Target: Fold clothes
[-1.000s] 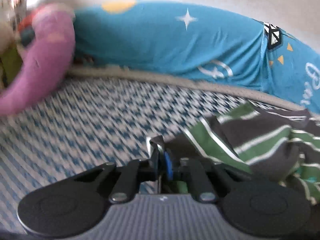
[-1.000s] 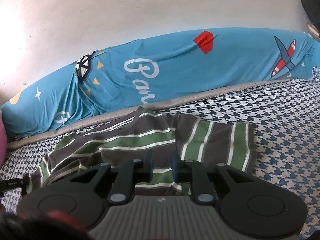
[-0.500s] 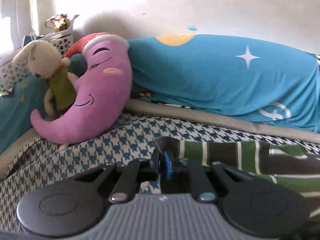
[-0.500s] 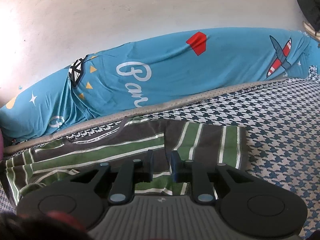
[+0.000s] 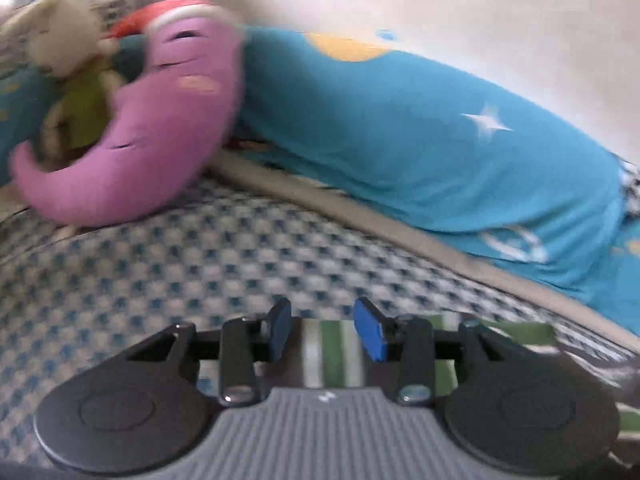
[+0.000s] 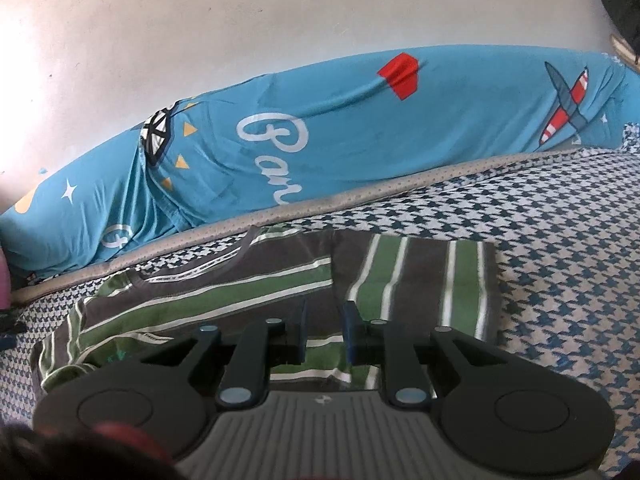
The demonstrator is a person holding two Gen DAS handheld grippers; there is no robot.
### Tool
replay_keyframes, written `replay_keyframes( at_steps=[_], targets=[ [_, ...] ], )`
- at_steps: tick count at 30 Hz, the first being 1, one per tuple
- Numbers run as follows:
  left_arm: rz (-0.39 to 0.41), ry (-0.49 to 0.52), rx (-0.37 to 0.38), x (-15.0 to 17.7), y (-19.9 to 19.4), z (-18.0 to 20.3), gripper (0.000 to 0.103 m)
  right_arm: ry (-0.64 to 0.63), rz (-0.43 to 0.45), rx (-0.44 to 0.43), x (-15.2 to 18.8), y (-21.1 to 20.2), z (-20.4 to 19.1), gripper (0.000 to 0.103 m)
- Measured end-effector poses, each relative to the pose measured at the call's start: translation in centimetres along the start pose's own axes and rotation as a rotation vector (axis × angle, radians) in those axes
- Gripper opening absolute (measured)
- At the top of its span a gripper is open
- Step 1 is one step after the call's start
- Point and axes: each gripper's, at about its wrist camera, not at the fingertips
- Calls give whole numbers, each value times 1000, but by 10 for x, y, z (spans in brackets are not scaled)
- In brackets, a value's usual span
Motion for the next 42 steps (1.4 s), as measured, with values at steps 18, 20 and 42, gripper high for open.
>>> replay_keyframes(
  at_steps=[18,20,42],
  targets=[
    [14,305,394,-9,33,79,37,-48,-38,-55,10,9,-23,19],
    [13,339,415,-11,38,86,37,-50,-41,-53,10,9,-23,19],
    [-81,521,505,-11,80,123,32,-65,-55,-55,12,11,-27,19]
  ],
)
Point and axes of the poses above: each gripper's, at about its wrist camera, not at the fingertips, and y roughly the way its jaws point, z to its right, x to its underside, and after that the axes turned 8 degrees about y, right-handed
